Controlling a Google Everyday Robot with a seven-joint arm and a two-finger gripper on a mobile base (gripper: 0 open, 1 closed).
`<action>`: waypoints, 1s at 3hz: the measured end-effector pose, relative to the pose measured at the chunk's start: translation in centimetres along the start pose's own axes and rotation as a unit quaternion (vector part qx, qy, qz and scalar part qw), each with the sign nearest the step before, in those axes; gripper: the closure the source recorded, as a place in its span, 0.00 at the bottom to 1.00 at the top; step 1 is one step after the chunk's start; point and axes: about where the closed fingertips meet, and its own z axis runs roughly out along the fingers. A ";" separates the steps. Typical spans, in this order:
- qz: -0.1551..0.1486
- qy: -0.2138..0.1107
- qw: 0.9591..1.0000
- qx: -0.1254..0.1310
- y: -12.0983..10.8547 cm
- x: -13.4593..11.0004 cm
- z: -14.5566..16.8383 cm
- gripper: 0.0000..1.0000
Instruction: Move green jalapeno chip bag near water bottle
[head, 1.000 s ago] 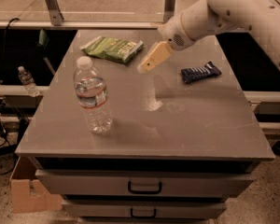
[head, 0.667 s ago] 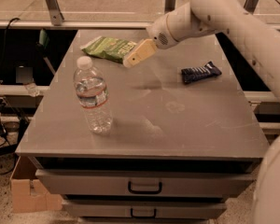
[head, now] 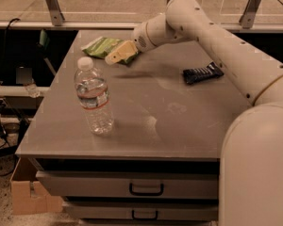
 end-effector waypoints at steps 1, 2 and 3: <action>0.018 0.008 1.000 0.024 -0.9 0.3 2.3 0.15; 0.028 0.019 0.999 0.041 -1.4 1.0 3.5 0.39; 0.030 0.023 0.998 0.047 -1.2 1.6 3.4 0.62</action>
Offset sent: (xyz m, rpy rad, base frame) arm 0.0341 0.0107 -0.0358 -0.0443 0.0219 -0.1564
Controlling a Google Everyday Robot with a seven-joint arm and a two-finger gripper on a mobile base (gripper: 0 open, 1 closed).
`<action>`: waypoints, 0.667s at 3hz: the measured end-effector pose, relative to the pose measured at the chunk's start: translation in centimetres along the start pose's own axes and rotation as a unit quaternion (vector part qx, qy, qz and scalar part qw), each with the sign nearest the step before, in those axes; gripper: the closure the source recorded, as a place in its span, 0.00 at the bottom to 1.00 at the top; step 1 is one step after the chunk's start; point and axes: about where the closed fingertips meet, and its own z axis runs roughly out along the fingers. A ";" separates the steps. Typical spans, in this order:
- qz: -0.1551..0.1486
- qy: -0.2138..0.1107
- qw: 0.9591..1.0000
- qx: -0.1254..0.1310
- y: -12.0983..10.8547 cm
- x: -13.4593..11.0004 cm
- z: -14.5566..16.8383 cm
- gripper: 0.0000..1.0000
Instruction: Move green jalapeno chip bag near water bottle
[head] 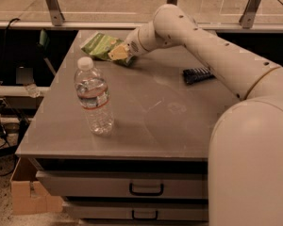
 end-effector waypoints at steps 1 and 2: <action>-0.001 -0.005 1.000 0.001 0.2 -0.2 -0.6 0.85; -0.022 -0.032 0.999 -0.019 1.8 -1.2 -4.0 1.00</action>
Offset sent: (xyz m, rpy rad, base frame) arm -0.1061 -0.0399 0.1057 0.1267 -0.1577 0.2045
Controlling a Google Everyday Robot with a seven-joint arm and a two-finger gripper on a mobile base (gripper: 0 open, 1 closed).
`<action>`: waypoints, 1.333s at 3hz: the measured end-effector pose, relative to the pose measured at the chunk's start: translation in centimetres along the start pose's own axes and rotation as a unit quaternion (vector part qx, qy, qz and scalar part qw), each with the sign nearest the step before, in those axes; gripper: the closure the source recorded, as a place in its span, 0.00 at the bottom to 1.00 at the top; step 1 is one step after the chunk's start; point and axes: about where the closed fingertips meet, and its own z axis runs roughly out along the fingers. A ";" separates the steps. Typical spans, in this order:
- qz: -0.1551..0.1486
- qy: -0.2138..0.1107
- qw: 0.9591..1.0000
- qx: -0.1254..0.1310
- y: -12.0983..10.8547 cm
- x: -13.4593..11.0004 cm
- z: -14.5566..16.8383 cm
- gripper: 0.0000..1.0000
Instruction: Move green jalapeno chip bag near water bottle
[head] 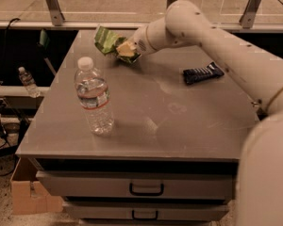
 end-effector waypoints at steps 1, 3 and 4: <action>-0.058 -0.026 0.997 -0.038 3.8 -2.0 -6.1 1.00; -0.129 0.003 0.988 -0.080 9.3 -1.1 -12.2 1.00; -0.130 0.035 0.987 -0.086 10.4 -0.1 -11.9 1.00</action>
Offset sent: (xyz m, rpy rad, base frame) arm -0.1649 -0.0538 0.1008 -0.0747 -0.1823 0.3300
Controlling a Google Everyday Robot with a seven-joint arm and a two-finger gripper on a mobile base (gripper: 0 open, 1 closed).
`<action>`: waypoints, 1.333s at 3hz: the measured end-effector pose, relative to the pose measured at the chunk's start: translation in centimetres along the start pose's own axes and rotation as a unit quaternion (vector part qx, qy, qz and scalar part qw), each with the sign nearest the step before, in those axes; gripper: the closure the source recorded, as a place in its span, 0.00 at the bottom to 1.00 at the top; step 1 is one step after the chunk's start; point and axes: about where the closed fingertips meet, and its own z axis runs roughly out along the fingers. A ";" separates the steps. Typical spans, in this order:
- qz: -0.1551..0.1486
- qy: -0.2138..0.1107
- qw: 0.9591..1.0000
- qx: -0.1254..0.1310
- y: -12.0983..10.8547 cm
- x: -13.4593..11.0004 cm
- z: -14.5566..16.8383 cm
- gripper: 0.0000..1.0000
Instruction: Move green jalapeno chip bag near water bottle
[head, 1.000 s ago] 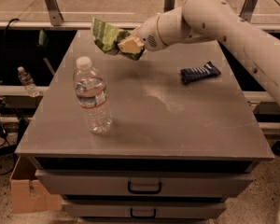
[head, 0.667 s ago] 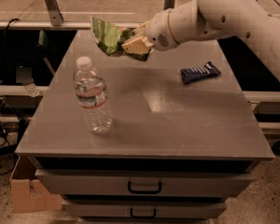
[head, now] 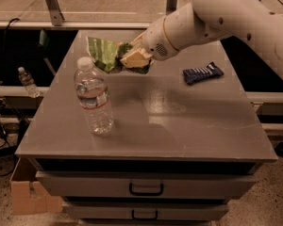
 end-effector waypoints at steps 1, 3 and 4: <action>0.014 0.019 1.000 -0.011 1.0 0.2 1.1 1.00; 0.030 0.041 0.998 -0.029 3.5 1.1 2.5 0.59; 0.038 0.051 0.997 -0.033 4.3 1.8 2.7 0.36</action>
Offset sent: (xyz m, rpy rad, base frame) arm -0.0278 0.0245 -0.0309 -0.0619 0.1050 0.0003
